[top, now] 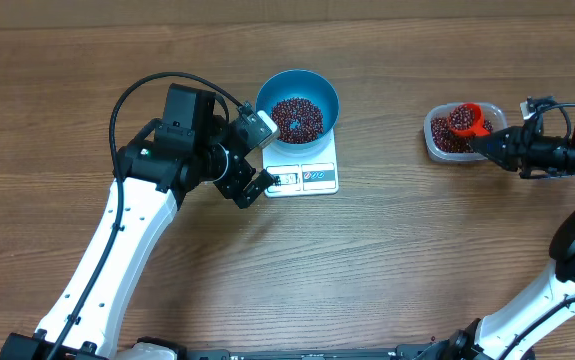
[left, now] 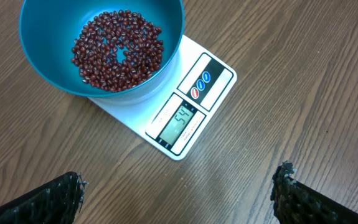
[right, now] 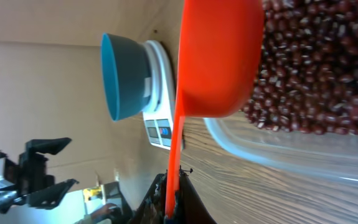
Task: Scoop item into bowl and weigh 150g on scale
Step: 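Lift the filled scoop out of the tub, then carry the filled scoop left over the blue bowl, then tip the red scoop to pour beans into the blue bowl, then carry the empty scoop right back to the bean tub, then dip the red scoop into the bean tub and lift it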
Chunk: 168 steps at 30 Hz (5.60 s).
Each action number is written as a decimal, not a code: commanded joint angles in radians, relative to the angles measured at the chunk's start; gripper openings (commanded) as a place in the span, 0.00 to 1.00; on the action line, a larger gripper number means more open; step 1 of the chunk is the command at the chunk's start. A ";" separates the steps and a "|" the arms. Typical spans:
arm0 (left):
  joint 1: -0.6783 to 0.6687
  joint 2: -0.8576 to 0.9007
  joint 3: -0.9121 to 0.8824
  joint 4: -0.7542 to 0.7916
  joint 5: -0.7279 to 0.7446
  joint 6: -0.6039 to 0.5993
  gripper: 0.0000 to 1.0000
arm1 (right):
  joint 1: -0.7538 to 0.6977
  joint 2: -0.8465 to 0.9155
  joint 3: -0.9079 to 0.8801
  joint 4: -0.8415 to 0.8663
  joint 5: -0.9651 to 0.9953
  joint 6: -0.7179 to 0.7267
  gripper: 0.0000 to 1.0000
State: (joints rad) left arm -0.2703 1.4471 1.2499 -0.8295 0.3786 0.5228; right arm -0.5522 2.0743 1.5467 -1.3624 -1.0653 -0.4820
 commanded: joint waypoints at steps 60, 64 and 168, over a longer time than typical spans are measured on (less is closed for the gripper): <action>0.002 0.004 -0.005 0.003 0.006 -0.014 1.00 | 0.789 0.007 0.418 0.163 0.468 0.483 0.04; 0.002 0.004 -0.005 0.003 0.006 -0.014 1.00 | 0.863 0.007 0.502 0.126 0.689 0.487 0.04; 0.002 0.004 -0.005 0.002 0.006 -0.014 1.00 | 0.340 -0.144 -0.074 0.327 0.920 0.268 0.04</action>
State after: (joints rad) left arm -0.2703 1.4471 1.2499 -0.8291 0.3786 0.5228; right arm -0.2375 1.8938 1.4788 -1.0405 -0.1383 -0.2104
